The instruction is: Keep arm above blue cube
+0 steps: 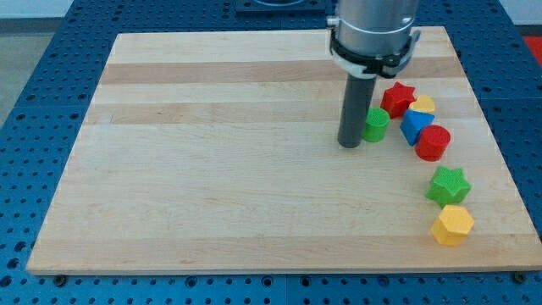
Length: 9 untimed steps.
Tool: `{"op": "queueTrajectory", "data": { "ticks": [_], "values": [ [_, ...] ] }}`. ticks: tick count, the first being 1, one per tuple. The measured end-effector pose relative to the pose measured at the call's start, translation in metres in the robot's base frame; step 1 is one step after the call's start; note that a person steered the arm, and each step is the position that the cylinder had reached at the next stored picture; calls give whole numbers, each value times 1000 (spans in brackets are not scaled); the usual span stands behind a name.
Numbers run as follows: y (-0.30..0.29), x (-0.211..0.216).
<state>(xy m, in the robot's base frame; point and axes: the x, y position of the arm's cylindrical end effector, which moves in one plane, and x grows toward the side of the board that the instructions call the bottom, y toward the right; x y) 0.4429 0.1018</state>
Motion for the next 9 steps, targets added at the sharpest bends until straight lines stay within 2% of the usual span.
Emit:
{"op": "queueTrajectory", "data": {
  "ticks": [2,4,5,7,8,9],
  "values": [
    [32,-12],
    [15,-13],
    [-7,-44],
    [4,-192],
    [11,-212],
    [55,-211]
  ]
}}
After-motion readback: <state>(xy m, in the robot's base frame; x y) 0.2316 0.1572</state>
